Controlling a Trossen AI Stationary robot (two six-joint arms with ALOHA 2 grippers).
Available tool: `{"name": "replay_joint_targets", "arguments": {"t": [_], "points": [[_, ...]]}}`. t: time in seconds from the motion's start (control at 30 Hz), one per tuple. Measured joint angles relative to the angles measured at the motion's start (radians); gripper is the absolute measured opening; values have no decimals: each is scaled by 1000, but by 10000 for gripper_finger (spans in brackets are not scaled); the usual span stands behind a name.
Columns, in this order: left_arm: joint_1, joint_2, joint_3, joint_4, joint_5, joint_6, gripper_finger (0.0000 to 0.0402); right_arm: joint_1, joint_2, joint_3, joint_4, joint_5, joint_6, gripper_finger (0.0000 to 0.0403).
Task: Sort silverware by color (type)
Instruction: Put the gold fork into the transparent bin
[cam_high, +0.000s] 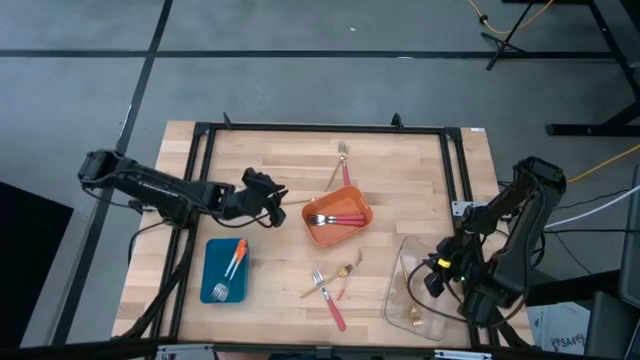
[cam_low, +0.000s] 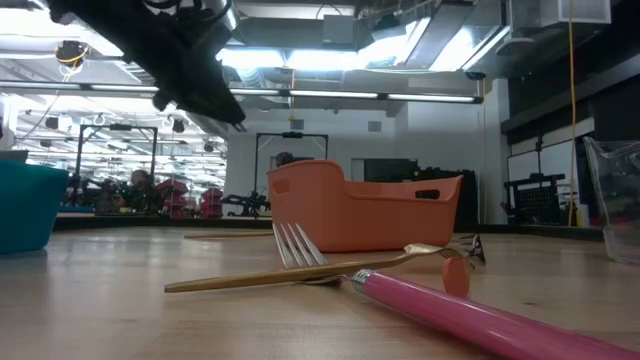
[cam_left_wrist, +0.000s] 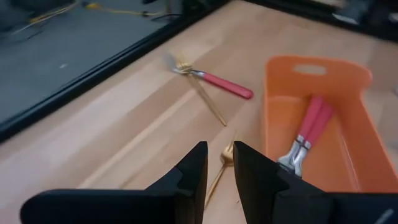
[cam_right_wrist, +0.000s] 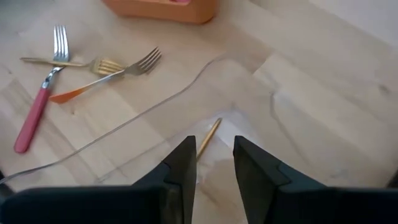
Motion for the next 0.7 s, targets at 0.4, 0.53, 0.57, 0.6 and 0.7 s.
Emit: {"name": "replay_joint_targets", "arguments": {"t": [0.4, 0.53, 0.57, 0.6, 0.7], "points": [[223, 0, 0, 54, 330, 299, 71, 0, -81, 0, -120, 133, -1, 97], [256, 4, 0, 55, 372, 328, 71, -2, -97, 0, -148, 197, -1, 97], [260, 11, 0, 58, 379, 336, 71, -3, -100, 0, -152, 207, -1, 97], [263, 19, 0, 58, 386, 340, 71, -9, -102, 0, -157, 214, -2, 97], [262, 60, 0, 59, 389, 342, 71, -35, -105, 0, -170, 213, -16, 97]]}}
